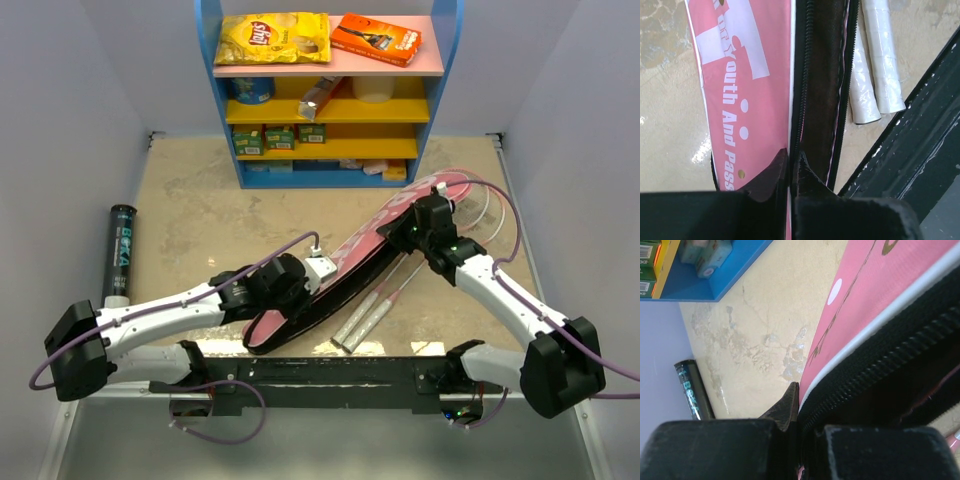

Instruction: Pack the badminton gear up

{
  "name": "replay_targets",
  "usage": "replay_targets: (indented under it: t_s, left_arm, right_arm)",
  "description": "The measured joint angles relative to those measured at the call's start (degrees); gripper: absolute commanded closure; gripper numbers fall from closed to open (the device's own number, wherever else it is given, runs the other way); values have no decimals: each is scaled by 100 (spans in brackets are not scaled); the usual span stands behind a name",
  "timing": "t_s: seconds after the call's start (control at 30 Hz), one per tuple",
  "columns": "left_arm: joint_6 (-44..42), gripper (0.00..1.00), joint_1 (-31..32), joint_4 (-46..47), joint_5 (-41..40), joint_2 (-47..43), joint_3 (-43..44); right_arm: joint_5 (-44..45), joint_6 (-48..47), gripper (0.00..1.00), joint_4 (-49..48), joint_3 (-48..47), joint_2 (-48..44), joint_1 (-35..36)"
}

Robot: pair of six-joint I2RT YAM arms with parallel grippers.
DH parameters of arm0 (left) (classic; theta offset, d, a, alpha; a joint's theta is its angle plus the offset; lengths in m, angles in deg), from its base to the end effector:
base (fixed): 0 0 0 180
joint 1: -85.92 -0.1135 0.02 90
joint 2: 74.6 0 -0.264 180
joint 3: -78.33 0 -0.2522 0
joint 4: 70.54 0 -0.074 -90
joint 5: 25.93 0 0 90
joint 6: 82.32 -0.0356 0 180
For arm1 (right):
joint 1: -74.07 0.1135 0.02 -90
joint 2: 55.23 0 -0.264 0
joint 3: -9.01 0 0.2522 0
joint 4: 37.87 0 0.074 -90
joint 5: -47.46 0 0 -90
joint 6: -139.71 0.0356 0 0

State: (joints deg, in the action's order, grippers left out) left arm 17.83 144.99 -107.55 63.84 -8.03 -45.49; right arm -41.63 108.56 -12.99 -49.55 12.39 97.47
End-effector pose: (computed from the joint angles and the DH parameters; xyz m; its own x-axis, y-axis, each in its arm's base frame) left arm 0.1221 -0.2035 0.2296 -0.5233 0.5306 -0.6668 0.7763 0.6195 -0.1164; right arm 0.2383 0.1025 0.2567 -0.5946 0.6751 -0.4367 0.2394 0.6671 0.7054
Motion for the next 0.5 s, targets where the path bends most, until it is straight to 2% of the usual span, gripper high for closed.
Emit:
replay_targets:
  t_s: [0.17,0.3,0.4,0.5]
  left_arm:
    - [-24,100,22,35,-151,122,15]
    - [48,100,24,-85,-466,240,155]
    - [166,100,20,-125,-693,313,245]
    - [302,100,-26,-98,-822,369,286]
  right_arm:
    - [-52,-81,100,-63,-11,68,-20]
    - [-219,-352,66,-72,-345,597,-79]
    - [-411,-651,53,109,-798,997,-136]
    - [-448,-962,45,404,-1078,1060,-142]
